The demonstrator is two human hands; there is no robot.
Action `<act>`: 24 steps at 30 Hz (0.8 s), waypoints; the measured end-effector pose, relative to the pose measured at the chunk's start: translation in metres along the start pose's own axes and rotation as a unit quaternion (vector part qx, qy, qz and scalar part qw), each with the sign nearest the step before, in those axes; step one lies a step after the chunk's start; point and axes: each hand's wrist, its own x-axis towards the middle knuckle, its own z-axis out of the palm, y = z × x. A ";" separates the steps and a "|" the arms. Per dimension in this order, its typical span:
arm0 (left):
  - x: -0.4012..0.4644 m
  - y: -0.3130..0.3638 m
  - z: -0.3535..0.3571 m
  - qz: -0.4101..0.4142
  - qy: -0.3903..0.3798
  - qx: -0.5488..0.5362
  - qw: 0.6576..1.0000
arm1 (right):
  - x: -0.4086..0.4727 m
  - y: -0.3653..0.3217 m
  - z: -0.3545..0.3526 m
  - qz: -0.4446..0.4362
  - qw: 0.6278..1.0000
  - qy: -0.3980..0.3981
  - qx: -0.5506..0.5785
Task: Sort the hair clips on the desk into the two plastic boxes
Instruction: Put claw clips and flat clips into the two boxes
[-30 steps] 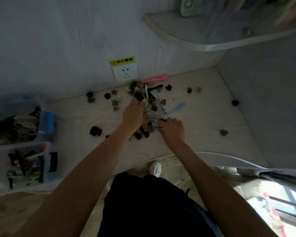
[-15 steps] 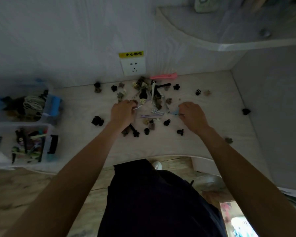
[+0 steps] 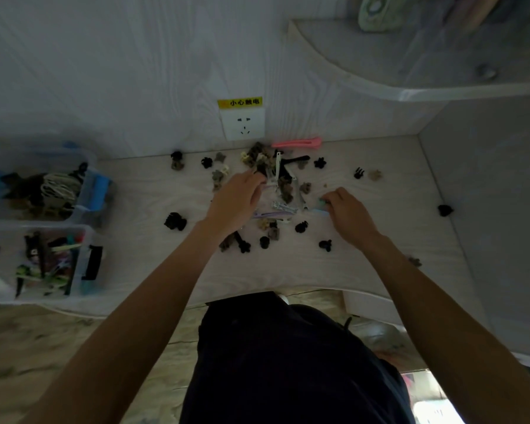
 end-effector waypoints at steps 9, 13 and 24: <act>0.002 -0.003 0.028 -0.010 -0.149 0.125 0.981 | -0.017 0.005 0.001 0.042 0.998 -0.043 0.008; 0.006 0.003 0.038 0.018 -0.168 0.143 0.975 | -0.017 -0.002 0.009 0.044 0.998 -0.047 -0.006; -0.001 -0.009 0.034 0.029 -0.171 0.148 0.974 | 0.023 -0.052 0.004 0.104 0.992 -0.036 0.064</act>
